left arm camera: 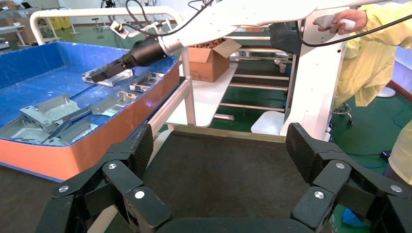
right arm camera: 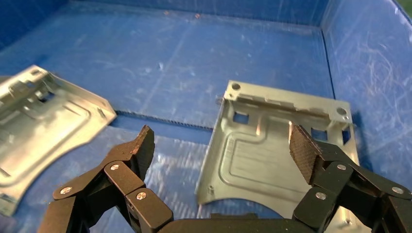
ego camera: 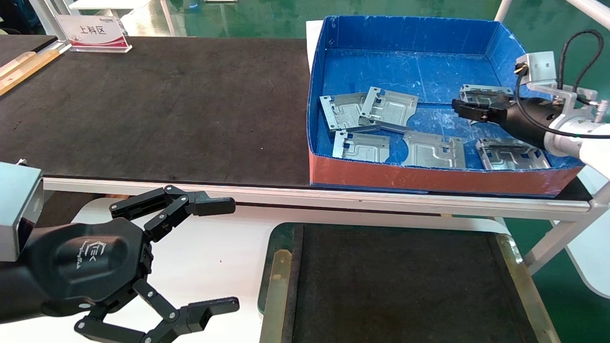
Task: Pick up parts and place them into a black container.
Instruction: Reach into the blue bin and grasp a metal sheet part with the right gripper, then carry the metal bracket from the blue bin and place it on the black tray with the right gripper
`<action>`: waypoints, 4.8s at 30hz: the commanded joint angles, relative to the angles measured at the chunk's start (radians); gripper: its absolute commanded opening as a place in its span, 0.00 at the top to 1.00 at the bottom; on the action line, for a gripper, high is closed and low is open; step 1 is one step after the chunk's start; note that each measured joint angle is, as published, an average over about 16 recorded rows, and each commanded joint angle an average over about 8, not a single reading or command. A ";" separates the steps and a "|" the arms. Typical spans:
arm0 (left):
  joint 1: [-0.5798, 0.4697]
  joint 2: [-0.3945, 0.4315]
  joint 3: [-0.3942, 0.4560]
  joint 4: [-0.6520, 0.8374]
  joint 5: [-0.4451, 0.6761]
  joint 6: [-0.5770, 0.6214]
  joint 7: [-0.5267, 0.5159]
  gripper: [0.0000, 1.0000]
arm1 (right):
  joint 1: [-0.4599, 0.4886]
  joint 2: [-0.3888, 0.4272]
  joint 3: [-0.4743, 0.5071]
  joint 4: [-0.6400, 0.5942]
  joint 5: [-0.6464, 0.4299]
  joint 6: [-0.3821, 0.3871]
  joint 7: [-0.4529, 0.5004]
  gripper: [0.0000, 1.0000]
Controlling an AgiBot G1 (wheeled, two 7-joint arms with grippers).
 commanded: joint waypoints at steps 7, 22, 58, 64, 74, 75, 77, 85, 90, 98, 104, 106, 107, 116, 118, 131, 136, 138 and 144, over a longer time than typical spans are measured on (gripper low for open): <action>0.000 0.000 0.000 0.000 0.000 0.000 0.000 0.00 | -0.003 0.000 -0.010 0.011 -0.014 0.012 0.037 1.00; 0.000 0.000 0.000 0.000 0.000 0.000 0.000 0.00 | -0.013 -0.012 -0.022 0.025 -0.032 0.033 0.078 1.00; 0.000 0.000 0.000 0.000 0.000 0.000 0.000 0.00 | -0.012 -0.017 -0.041 0.048 -0.059 0.030 0.106 1.00; 0.000 0.000 0.000 0.000 0.000 0.000 0.000 0.00 | -0.022 -0.009 -0.043 0.048 -0.061 0.018 0.105 1.00; 0.000 0.000 0.000 0.000 0.000 0.000 0.000 0.00 | -0.029 0.002 -0.045 0.052 -0.065 0.001 0.103 1.00; 0.000 0.000 0.000 0.000 0.000 0.000 0.000 0.00 | -0.029 0.003 -0.045 0.052 -0.065 -0.001 0.103 1.00; 0.000 0.000 0.000 0.000 0.000 0.000 0.000 0.00 | -0.028 0.005 -0.045 0.054 -0.065 -0.005 0.101 1.00; 0.000 0.000 0.000 0.000 0.000 0.000 0.000 0.00 | -0.011 0.028 -0.035 0.090 -0.050 -0.058 0.069 1.00; 0.000 0.000 0.000 0.000 0.000 0.000 0.000 0.00 | 0.014 0.053 -0.022 0.117 -0.031 -0.133 0.039 1.00; 0.000 0.000 0.000 0.000 0.000 0.000 0.000 0.00 | 0.059 0.105 -0.010 0.158 -0.005 -0.377 0.013 1.00; 0.000 0.000 0.000 0.000 0.000 0.000 0.000 0.00 | 0.075 0.174 -0.008 0.221 0.015 -0.685 -0.005 1.00; 0.000 0.000 0.000 0.000 0.000 0.000 0.000 0.00 | 0.077 0.197 -0.013 0.248 0.015 -0.778 -0.001 1.00; 0.000 0.000 0.000 0.000 0.000 0.000 0.000 0.00 | 0.078 0.207 -0.017 0.261 0.014 -0.817 0.005 1.00; 0.000 0.000 0.001 0.000 0.000 0.000 0.000 0.00 | 0.012 0.280 -0.081 0.526 0.099 -0.956 0.157 1.00; 0.000 0.000 0.001 0.000 0.000 0.000 0.000 0.00 | -0.026 0.314 -0.106 0.635 0.154 -0.956 0.215 1.00; 0.000 0.000 0.001 0.000 0.000 0.000 0.000 0.00 | -0.231 0.520 -0.234 1.145 0.395 -0.923 0.440 1.00; 0.000 0.000 0.001 0.000 0.000 0.000 0.000 0.00 | -0.302 0.538 -0.269 1.226 0.396 -0.909 0.432 1.00; 0.000 0.000 0.001 0.000 0.000 0.000 0.000 0.00 | -0.327 0.537 -0.283 1.249 0.386 -0.900 0.420 1.00; 0.000 0.000 0.001 0.000 0.000 0.000 0.000 0.00 | -0.401 0.517 -0.319 1.270 0.325 -0.861 0.351 1.00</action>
